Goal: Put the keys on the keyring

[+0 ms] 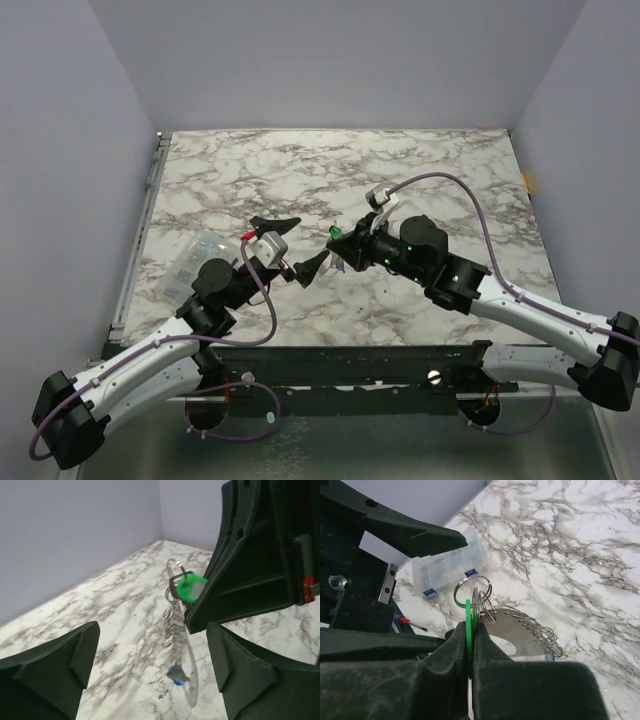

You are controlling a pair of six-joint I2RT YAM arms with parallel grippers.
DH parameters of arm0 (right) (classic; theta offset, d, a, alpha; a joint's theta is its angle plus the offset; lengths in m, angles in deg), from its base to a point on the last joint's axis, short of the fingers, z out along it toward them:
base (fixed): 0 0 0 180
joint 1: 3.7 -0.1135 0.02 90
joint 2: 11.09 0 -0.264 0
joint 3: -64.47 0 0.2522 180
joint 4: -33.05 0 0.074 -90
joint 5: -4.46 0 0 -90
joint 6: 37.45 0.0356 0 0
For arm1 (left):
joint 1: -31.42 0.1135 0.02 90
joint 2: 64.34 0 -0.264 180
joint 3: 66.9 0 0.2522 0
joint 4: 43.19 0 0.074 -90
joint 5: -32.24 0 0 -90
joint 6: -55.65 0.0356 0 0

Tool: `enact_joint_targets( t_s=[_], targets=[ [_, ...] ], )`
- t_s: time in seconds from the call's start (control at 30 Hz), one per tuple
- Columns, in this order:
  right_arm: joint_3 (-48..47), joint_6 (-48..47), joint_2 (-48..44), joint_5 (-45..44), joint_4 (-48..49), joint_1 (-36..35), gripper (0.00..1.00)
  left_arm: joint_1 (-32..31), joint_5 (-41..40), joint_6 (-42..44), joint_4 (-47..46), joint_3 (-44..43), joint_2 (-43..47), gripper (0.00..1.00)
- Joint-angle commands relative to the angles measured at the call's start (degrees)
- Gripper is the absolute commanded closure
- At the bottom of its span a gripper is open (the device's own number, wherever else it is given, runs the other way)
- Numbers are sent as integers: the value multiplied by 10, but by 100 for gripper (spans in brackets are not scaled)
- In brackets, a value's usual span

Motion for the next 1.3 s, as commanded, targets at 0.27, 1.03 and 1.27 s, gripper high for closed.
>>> enact_joint_targets(
  t_s=[0.27, 1.03, 1.27],
  targets=[
    [-171, 34, 28, 47, -289, 2, 99, 8, -46, 55, -14, 19, 62, 1],
    [-237, 69, 25, 364, -320, 2, 99, 6, 237, -39, -158, 44, 8, 13],
    [-255, 78, 32, 384, -319, 2, 99, 6, 219, -22, -163, 53, 15, 79]
  ],
)
